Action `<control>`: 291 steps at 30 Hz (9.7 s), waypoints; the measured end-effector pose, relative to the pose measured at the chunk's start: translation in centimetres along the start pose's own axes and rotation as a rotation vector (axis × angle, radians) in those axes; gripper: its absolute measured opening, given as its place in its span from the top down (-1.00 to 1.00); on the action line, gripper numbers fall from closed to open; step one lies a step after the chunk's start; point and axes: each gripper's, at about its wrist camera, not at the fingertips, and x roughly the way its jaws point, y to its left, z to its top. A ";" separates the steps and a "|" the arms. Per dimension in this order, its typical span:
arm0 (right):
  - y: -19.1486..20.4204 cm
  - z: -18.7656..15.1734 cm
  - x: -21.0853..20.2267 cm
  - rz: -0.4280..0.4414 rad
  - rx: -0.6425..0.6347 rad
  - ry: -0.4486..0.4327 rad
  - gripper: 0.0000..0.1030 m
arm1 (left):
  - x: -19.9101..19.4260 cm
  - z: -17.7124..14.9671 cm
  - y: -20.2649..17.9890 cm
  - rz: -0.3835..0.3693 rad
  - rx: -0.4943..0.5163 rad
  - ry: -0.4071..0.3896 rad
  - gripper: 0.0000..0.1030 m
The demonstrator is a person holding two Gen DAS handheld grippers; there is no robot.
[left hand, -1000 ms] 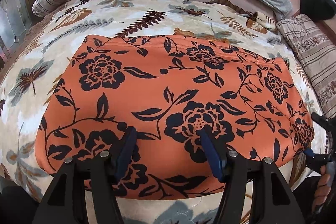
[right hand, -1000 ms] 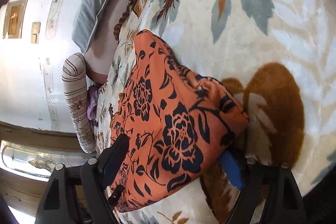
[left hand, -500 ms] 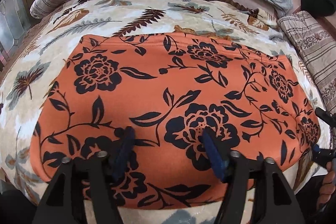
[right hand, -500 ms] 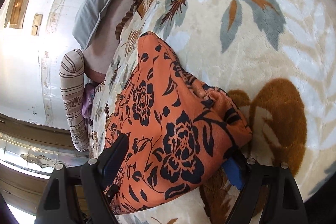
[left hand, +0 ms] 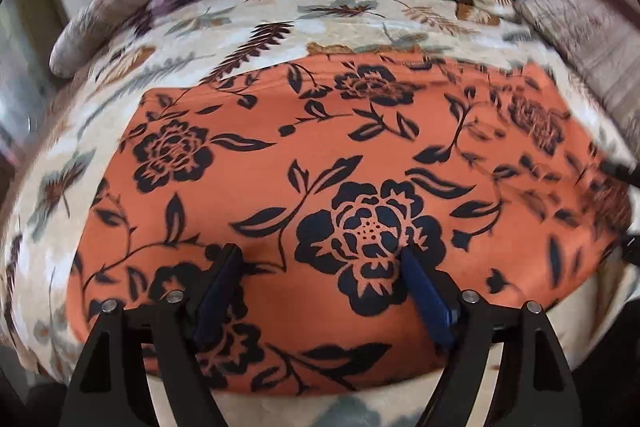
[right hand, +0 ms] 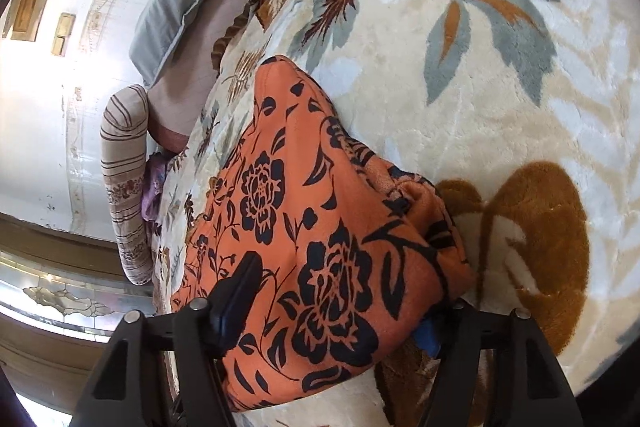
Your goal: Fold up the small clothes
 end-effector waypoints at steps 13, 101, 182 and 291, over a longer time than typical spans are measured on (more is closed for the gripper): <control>0.8 0.0 0.5 -0.046 -0.048 -0.002 -0.21 | -2.6 -0.6 1.1 0.024 -0.012 -0.131 -0.65; 14.9 -11.0 10.4 0.198 -0.364 0.377 -0.45 | 0.2 0.2 16.8 0.089 -0.250 -0.053 -0.25; 19.3 -13.6 12.2 0.115 -0.597 0.339 0.20 | -1.5 0.6 17.0 0.144 -0.255 -0.008 -0.62; 20.3 -14.6 5.3 0.152 -0.592 0.328 -0.28 | -4.4 0.6 19.9 -0.141 -0.293 -0.030 -0.30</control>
